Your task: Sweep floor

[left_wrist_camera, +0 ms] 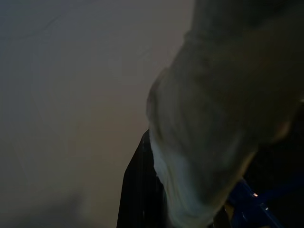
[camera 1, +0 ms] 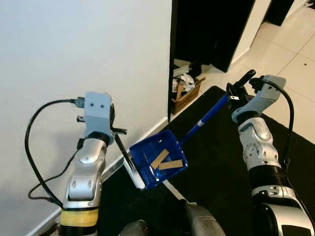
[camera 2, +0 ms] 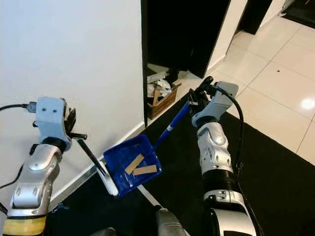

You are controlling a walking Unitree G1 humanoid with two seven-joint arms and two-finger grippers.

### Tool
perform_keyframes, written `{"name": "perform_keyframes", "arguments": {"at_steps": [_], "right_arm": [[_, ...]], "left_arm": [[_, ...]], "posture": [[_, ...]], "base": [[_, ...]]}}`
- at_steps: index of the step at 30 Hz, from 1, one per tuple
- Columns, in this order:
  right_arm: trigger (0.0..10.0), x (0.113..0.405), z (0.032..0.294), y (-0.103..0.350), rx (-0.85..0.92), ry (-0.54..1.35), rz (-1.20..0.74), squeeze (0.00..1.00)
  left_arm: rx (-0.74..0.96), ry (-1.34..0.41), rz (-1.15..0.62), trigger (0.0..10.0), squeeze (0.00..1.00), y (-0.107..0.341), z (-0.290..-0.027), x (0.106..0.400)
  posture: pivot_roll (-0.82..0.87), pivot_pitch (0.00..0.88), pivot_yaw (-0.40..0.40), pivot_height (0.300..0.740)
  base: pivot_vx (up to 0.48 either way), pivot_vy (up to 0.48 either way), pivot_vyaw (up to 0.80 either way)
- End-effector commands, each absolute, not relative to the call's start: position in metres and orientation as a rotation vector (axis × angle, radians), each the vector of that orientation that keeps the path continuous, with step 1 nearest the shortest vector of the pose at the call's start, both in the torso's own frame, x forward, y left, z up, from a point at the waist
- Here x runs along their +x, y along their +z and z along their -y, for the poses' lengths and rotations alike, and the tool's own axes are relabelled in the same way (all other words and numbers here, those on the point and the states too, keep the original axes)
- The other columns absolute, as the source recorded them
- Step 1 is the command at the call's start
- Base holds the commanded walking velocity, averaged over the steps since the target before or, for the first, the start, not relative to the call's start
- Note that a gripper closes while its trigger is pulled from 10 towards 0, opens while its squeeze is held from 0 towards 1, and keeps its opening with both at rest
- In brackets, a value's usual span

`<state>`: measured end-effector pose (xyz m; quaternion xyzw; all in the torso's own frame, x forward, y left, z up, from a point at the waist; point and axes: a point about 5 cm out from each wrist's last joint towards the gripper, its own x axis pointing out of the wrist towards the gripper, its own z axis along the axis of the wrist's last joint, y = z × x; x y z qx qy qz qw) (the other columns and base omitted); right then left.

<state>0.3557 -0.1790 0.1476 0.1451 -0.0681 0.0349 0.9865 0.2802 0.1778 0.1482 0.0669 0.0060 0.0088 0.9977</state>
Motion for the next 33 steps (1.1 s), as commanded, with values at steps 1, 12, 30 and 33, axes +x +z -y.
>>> {"name": "perform_keyframes", "arguments": {"at_steps": [1, 12, 30, 33], "right_arm": [[10.0, 0.355, 0.174, 0.145, 0.327, 0.083, 0.138, 0.00], [10.0, 0.353, 0.161, 0.143, 0.328, 0.136, 0.134, 0.00], [10.0, 0.353, 0.156, 0.142, 0.326, 0.147, 0.127, 0.00], [10.0, 0.353, 0.155, 0.142, 0.327, 0.150, 0.126, 0.00]], "left_arm": [[0.087, 0.004, 0.057, 10.0, 0.00, 0.160, -0.170, 0.279], [0.072, -0.020, 0.028, 10.0, 0.00, 0.153, -0.162, 0.278], [0.106, -0.032, 0.035, 10.0, 0.00, 0.153, -0.156, 0.283], [0.106, -0.048, 0.035, 10.0, 0.00, 0.153, -0.155, 0.283]], "posture": [[0.04, 0.077, -0.015, 0.740], [0.04, 0.084, -0.030, 0.740], [0.04, 0.090, -0.025, 0.740], [0.04, 0.092, -0.025, 0.740]], "base": [[0.000, 0.000, 0.00], [0.000, 0.000, 0.00], [0.000, 0.000, 0.00], [0.000, 0.000, 0.00]]}}
